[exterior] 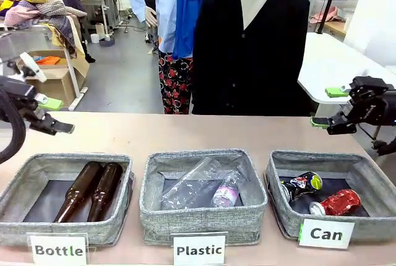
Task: Sort the can waste into the basket.
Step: Pick up the can waste from the table and place it in the right Fabric basket.
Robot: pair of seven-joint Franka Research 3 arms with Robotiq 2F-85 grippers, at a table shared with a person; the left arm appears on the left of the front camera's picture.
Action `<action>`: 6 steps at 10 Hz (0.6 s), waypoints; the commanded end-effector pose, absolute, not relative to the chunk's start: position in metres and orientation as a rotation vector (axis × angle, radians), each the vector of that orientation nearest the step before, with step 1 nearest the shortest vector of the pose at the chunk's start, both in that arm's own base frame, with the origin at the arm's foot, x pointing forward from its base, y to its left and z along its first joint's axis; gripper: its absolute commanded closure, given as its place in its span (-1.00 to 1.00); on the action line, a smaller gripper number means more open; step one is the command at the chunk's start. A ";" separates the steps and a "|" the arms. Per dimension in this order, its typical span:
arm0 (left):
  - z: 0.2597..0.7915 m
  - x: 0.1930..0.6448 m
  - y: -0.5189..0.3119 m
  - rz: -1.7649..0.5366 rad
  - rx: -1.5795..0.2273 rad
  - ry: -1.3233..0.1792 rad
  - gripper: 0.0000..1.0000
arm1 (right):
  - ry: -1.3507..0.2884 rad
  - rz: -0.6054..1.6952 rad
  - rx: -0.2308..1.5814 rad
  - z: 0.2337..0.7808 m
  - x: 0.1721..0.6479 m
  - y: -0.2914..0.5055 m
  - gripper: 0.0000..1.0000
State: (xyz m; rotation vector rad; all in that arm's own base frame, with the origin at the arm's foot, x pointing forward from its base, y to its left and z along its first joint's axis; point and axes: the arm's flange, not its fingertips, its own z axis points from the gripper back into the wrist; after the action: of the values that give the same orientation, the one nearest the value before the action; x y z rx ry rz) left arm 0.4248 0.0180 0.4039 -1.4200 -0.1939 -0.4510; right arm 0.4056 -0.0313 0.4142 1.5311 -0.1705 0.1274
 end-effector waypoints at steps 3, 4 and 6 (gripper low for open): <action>0.427 0.422 0.011 -0.584 -1.366 -0.246 -1.00 | -0.171 0.160 1.503 0.425 0.401 -0.031 -1.00; 0.427 0.422 0.011 -0.584 -1.366 -0.246 -1.00 | -0.171 0.160 1.503 0.425 0.401 -0.031 -1.00; 0.427 0.422 0.011 -0.584 -1.366 -0.246 -1.00 | -0.171 0.160 1.503 0.425 0.401 -0.031 -1.00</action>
State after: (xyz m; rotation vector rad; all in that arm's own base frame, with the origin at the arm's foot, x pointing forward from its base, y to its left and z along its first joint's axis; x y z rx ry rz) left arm 0.4238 0.0089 0.4310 -1.3716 -0.2409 -0.5712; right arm 0.4023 -0.0314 0.4216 1.5148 -0.1749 0.1500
